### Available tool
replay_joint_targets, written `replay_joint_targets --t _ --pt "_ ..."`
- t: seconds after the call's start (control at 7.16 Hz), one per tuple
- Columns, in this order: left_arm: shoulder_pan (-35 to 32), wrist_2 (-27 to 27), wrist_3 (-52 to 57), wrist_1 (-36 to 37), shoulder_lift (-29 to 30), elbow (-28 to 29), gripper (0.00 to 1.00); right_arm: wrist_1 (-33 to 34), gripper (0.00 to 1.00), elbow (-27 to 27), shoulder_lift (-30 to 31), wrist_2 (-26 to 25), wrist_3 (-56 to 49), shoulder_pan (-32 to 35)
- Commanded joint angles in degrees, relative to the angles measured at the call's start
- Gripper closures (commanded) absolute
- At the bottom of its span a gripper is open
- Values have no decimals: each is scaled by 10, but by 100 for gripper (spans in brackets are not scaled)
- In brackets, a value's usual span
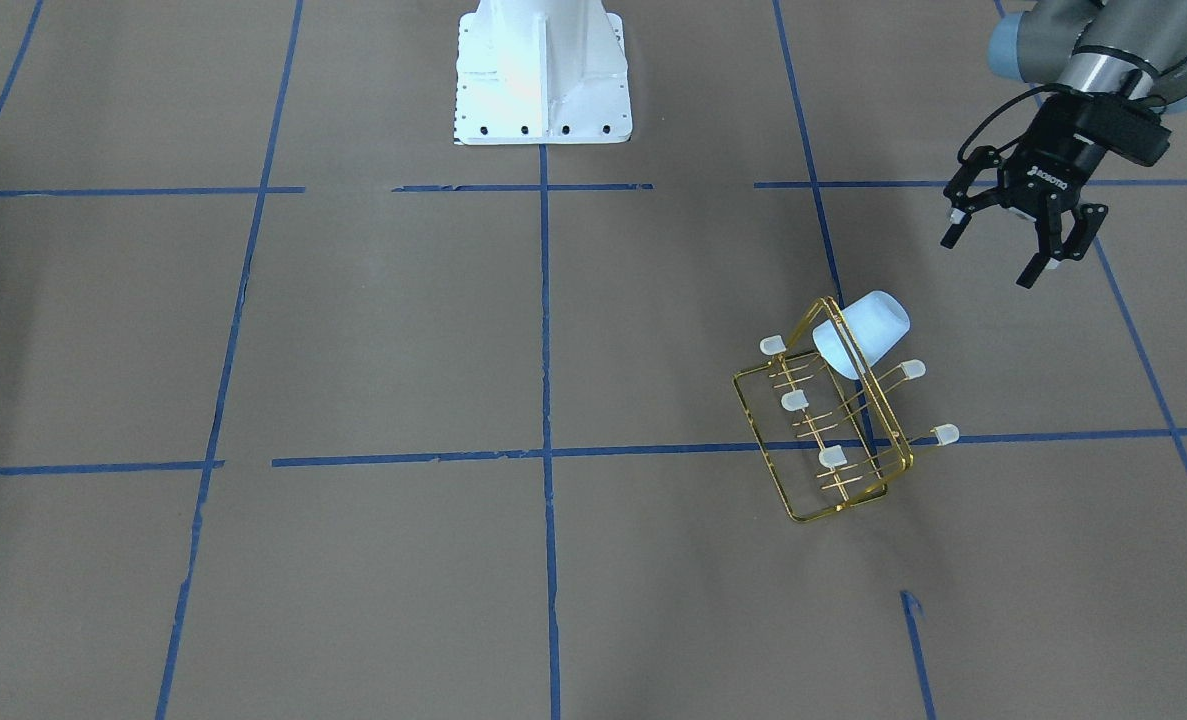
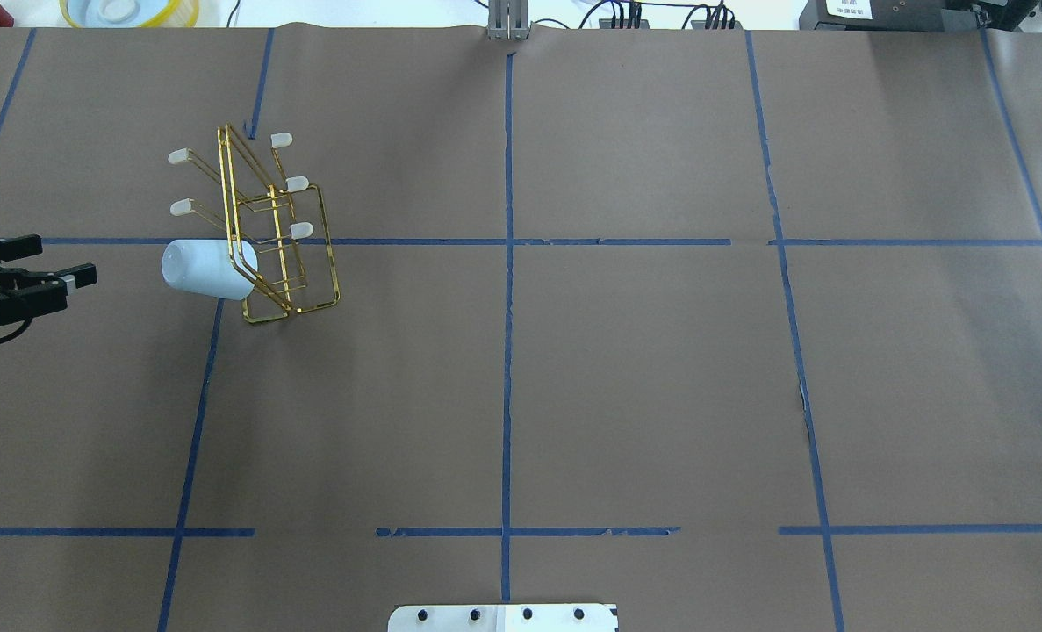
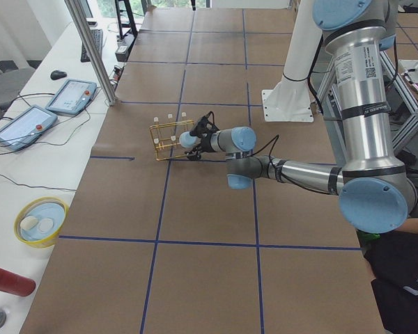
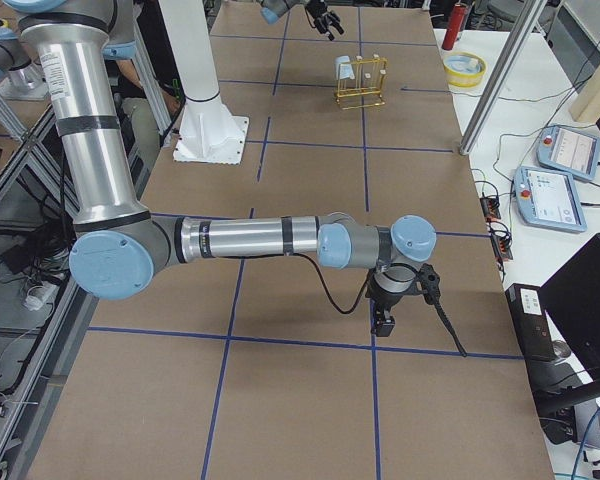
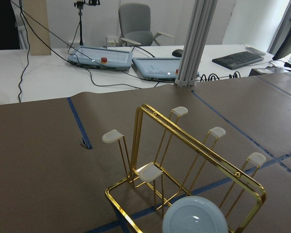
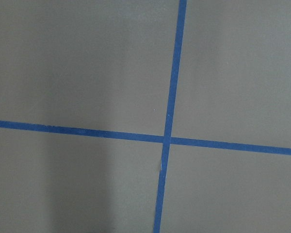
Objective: Hang cup on cup holder
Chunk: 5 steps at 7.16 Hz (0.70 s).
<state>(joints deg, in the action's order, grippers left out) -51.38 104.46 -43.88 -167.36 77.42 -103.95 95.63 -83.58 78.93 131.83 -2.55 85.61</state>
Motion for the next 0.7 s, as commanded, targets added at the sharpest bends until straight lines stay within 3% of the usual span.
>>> replay_joint_targets --t 0.0,0.14,0.28,0.42,0.56 --pt "-160 204 166 137 2 22 0 0 0 0 0 0 0 0" --pt "-237 264 311 243 9 35 0 0 0 0 0 0 0 0" --pt "-307 266 477 366 24 41 0 0 0 0 0 0 0 0" --pt "-391 267 620 520 92 64 0 0 0 0 0 0 0 0" --pt "-430 262 676 640 134 82 0 0 0 0 0 0 0 0"
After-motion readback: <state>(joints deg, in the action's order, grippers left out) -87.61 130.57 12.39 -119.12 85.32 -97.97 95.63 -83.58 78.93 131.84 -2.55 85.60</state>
